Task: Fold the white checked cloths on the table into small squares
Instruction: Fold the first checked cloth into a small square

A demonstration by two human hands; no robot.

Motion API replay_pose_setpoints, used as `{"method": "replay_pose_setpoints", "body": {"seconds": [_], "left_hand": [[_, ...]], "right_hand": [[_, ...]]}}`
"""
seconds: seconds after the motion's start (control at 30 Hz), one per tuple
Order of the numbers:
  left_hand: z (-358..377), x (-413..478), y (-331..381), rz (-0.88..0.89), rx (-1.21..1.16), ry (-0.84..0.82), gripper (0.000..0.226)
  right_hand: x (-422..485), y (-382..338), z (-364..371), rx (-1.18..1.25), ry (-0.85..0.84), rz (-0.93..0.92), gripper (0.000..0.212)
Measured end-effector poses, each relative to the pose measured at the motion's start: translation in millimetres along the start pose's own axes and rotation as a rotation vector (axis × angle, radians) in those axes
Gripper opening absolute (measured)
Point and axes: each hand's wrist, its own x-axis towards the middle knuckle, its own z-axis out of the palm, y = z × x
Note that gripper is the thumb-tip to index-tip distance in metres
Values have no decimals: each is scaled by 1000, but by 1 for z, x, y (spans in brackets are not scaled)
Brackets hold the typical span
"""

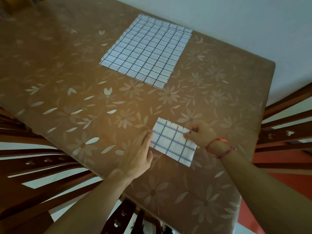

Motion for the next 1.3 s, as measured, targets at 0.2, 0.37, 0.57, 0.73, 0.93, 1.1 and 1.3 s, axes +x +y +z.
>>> {"method": "replay_pose_setpoints", "body": {"seconds": [0.2, 0.37, 0.57, 0.73, 0.93, 1.1, 1.3], "left_hand": [[7, -24, 26, 127, 105, 21, 68], [23, -37, 33, 150, 74, 45, 65], [30, -40, 27, 194, 113, 68, 59], [33, -44, 25, 200, 131, 124, 35], [36, -50, 28, 147, 125, 82, 30], [34, -51, 31, 95, 71, 95, 29], [31, -48, 33, 58, 33, 119, 33]], "right_hand": [[-46, 18, 10, 550, 78, 320, 11], [-70, 25, 36, 807, 92, 473, 18], [-89, 23, 57, 974, -65, 555, 8], [-95, 30, 57, 916, -64, 535, 24], [-101, 36, 45, 816, -45, 447, 25], [-105, 49, 34, 436, 100, 195, 35], [-109, 73, 38, -219, 155, -420, 45]]}}
